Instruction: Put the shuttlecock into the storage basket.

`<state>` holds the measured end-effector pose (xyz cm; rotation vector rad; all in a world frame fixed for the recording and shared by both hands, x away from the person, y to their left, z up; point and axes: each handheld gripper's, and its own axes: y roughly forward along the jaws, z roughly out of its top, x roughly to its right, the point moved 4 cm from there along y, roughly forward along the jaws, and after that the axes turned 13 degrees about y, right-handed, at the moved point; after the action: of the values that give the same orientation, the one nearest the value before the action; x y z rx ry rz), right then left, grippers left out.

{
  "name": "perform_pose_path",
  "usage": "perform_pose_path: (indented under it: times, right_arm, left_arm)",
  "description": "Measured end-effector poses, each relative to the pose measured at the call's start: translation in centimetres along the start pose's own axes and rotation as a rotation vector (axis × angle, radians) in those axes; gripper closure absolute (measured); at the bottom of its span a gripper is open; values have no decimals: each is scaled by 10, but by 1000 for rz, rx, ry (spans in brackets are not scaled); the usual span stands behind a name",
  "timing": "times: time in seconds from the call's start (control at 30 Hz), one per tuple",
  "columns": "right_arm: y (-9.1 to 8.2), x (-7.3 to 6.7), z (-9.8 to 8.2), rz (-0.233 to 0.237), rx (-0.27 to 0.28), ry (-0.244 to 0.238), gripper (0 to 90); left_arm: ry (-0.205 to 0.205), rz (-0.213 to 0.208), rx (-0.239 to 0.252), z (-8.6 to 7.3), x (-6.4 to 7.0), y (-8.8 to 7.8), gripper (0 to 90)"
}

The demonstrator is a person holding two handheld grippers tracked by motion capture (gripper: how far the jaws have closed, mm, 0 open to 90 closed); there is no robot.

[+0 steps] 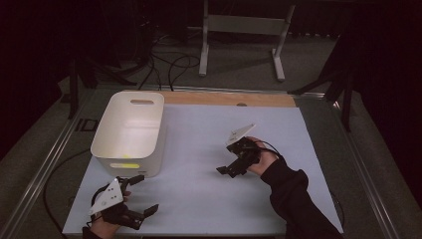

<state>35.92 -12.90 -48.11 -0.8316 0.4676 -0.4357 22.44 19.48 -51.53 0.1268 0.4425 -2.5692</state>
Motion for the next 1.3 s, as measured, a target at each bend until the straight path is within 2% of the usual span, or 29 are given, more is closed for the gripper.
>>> perform_pose_path:
  times: [0.3, 0.73, 1.3]
  right_arm:
    - [-7, 13, -29, -17, -3, 39, 88]
    - [-14, 19, -65, -31, 18, 66, 88]
    - [-34, 26, -111, -58, 99, 136, 89]
  left_arm:
    - [3, -2, -7, 0, 0, 1, 0]
    - [3, 0, -6, 0, 0, 1, 0]
    - [3, -1, -8, 0, 0, 1, 0]
